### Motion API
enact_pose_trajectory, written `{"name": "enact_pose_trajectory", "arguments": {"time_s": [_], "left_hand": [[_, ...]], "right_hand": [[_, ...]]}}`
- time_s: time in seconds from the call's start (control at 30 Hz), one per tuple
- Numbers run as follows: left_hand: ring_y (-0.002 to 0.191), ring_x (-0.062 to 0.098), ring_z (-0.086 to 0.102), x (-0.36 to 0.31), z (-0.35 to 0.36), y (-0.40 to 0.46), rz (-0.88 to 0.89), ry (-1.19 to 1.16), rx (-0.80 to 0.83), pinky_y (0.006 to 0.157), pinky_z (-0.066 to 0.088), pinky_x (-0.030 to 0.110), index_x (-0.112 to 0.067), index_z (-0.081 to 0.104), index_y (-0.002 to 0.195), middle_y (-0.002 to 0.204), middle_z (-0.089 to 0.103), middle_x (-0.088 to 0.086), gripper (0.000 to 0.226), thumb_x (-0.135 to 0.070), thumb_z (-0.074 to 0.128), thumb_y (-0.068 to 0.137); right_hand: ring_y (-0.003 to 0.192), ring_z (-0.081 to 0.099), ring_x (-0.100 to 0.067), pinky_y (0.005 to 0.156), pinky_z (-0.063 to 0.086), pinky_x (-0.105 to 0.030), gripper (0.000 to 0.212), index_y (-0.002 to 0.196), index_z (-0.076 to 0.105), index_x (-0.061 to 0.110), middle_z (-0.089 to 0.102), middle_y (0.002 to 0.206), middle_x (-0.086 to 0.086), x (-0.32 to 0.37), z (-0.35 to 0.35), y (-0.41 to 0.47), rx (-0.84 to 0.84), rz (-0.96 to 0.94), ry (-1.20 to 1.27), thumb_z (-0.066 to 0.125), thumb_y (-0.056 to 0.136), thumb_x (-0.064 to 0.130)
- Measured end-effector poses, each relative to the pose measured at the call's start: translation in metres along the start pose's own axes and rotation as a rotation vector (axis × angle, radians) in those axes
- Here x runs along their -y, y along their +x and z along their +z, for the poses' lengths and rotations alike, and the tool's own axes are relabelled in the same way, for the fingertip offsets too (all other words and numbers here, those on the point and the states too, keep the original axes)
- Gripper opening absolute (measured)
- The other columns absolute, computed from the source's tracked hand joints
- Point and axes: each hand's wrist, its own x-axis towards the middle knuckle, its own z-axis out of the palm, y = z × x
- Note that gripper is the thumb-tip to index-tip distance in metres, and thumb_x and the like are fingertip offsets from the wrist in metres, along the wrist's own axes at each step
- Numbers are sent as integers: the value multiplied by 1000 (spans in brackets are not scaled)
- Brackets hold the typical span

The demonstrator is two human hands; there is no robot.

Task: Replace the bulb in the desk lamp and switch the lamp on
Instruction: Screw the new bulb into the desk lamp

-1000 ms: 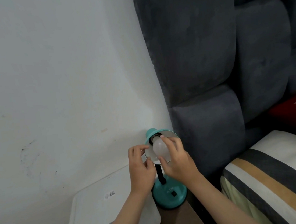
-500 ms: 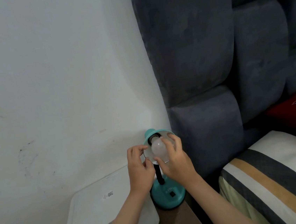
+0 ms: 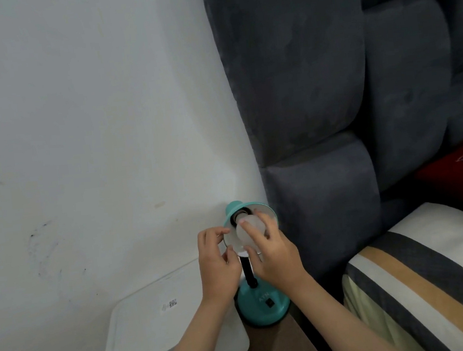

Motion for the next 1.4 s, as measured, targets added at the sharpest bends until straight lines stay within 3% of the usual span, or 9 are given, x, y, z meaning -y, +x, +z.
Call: {"name": "enact_pose_trajectory", "arguments": {"time_s": [0.27,0.5,0.67,0.97,1.2,1.33,1.4], "left_hand": [[108,4,51,-2,0,1,0,-9,6,78,55,24,-43,45,92,105,41,-22,56,10,53,80],[108,1,50,-2,0,2,-6,-20,8,81,57,35,-39,47,93,105,41,-21,53,11,52,79],[107,-7,48,0,1,1,-6,-11,4,81,56,32,-43,45,93,106,42,-22,56,11,52,79],[107,-7,48,2,3,2,-1,-20,3,81,56,33,-28,50,99,106,42,-22,44,11,52,79],[108,-4,48,1,4,2,10,-12,11,78,56,27,-33,49,97,106,41,-21,48,12,52,79],[108,-1,49,2,5,2,-9,-7,-3,79,55,27,-27,49,99,107,44,-9,44,12,52,79],[108,0,50,2,5,1,-13,-5,-6,79,55,24,-30,49,98,109,44,-5,45,11,52,79]], "right_hand": [[76,67,-23,46,56,-27,49,121,47,20,54,117,-13,-3,-2,3,-5,43,-7,68,80,35],[76,64,-20,48,56,-25,46,120,46,19,54,107,-12,-2,-1,4,-31,91,32,58,84,45],[75,63,-17,47,54,-24,48,120,48,18,55,102,-8,-1,-2,5,-60,125,73,60,83,47],[79,64,-21,56,55,-24,51,118,51,12,60,103,-8,1,-1,5,-77,193,104,63,81,46],[82,66,-23,59,52,-22,54,116,52,7,63,105,-11,3,-4,6,-66,222,105,62,81,46],[86,66,-27,63,53,-27,53,118,52,6,61,109,-13,5,-4,6,-59,248,131,71,80,37],[91,63,-24,67,52,-23,53,119,50,7,57,113,-11,9,-4,6,-65,236,150,73,78,32]]}}
